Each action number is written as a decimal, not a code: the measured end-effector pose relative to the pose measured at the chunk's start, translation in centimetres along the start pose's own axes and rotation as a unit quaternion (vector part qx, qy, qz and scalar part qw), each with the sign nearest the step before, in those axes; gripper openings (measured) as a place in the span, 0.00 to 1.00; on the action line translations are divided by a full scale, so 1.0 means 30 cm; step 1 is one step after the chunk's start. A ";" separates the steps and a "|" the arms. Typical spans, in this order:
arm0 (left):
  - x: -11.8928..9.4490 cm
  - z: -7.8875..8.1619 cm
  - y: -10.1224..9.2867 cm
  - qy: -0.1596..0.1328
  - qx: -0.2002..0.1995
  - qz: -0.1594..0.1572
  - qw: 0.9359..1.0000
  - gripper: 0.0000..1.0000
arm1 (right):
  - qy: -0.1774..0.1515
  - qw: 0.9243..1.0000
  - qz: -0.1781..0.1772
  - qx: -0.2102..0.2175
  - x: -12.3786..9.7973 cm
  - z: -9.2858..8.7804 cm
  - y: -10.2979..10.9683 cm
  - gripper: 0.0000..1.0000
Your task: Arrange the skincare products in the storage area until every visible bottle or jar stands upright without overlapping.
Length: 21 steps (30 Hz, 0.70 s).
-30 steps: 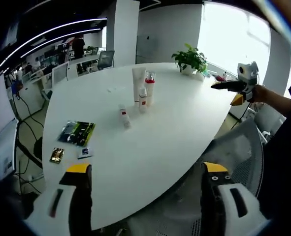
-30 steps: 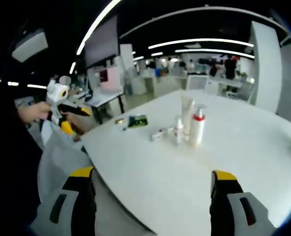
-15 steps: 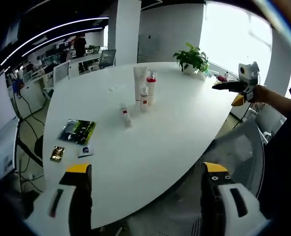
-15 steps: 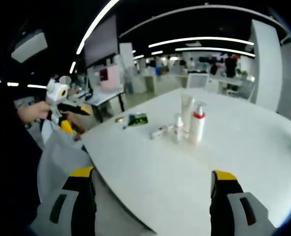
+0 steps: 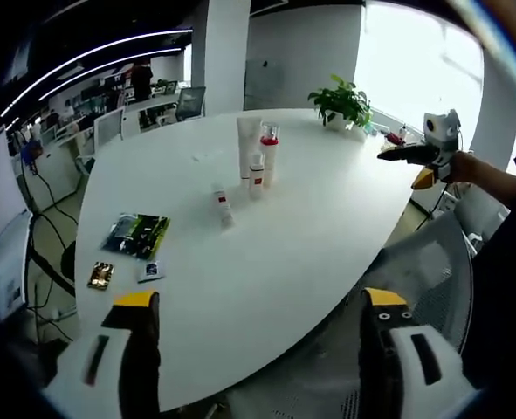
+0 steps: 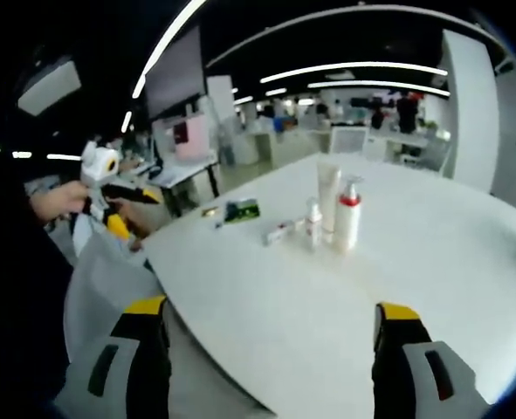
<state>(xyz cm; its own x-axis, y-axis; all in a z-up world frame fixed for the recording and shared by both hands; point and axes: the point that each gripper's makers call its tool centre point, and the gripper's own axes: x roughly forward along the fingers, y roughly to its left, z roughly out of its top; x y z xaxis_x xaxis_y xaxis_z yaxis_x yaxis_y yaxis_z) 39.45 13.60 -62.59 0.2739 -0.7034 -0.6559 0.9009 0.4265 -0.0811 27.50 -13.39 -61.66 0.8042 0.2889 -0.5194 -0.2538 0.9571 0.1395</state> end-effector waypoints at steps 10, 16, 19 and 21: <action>0.054 0.040 0.003 0.007 0.013 -0.009 1.000 0.99 | -0.009 1.000 -0.005 0.013 0.017 0.011 -0.026 0.99; 0.100 0.064 0.010 0.012 0.021 -0.019 1.000 0.99 | -0.009 1.000 -0.013 0.023 0.016 0.000 -0.049 0.99; 0.121 0.076 0.014 0.014 0.025 -0.022 0.999 0.99 | -0.009 0.999 -0.017 0.028 0.015 -0.004 -0.059 0.99; 0.134 0.084 0.017 0.014 0.026 -0.025 0.999 0.99 | -0.009 0.999 -0.020 0.031 0.014 -0.007 -0.068 0.99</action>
<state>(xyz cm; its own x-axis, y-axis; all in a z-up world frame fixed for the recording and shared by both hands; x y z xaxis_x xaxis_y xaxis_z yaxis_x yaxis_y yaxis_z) 41.85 9.56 -63.38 0.2186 -0.7064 -0.6732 0.9296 0.3605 -0.0764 28.26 -15.24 -62.35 0.8222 0.2504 -0.5112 -0.1881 0.9671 0.1711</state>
